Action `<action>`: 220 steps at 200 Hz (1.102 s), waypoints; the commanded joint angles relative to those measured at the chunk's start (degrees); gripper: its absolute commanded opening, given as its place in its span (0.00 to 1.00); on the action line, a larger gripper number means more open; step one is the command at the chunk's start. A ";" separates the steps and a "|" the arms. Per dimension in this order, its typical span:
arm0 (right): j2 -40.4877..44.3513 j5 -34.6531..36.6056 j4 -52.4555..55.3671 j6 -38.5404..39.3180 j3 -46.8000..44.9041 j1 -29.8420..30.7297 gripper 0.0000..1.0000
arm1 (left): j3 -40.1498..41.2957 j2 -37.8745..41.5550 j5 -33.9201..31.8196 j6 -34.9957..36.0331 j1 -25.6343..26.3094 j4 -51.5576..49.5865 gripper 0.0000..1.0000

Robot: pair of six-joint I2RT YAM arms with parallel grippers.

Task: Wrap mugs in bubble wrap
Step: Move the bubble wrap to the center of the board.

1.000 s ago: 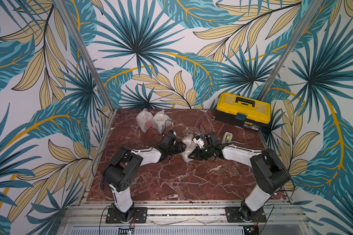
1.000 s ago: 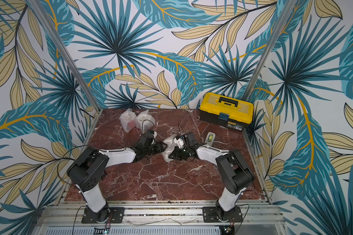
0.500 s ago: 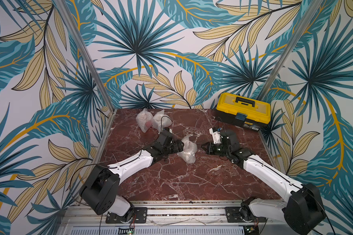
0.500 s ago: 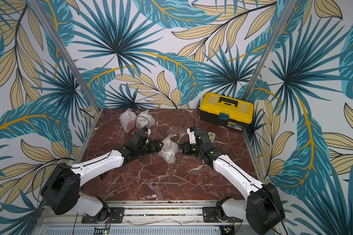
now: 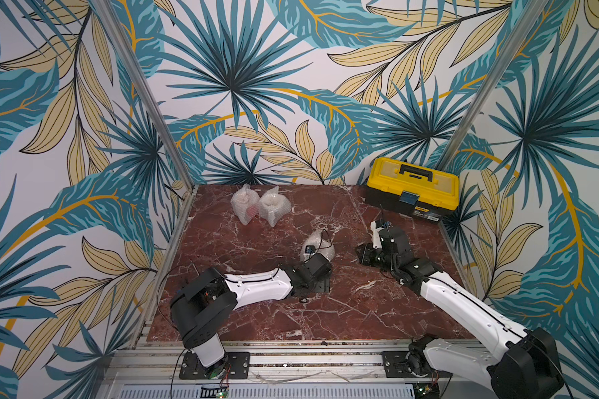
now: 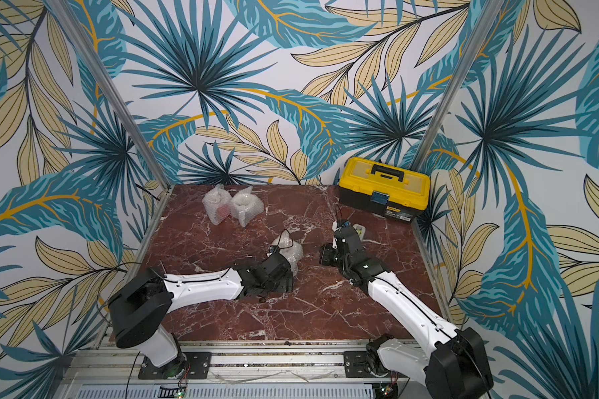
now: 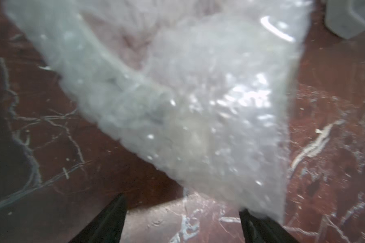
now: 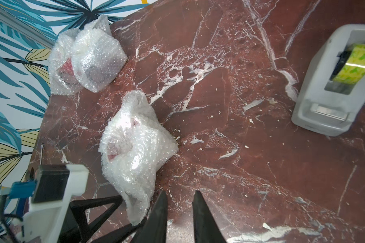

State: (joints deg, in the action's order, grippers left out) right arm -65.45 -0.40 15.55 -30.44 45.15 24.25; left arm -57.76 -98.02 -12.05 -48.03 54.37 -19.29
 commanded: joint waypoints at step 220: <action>3.54 -1.01 2.79 -0.65 -3.87 -0.16 0.24 | -46.78 -32.63 11.63 22.45 -27.38 -13.51 0.32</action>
State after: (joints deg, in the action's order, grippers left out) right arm -63.26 -1.37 16.49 -31.24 41.98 24.25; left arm -97.91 -126.17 -3.16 -31.35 28.60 -28.23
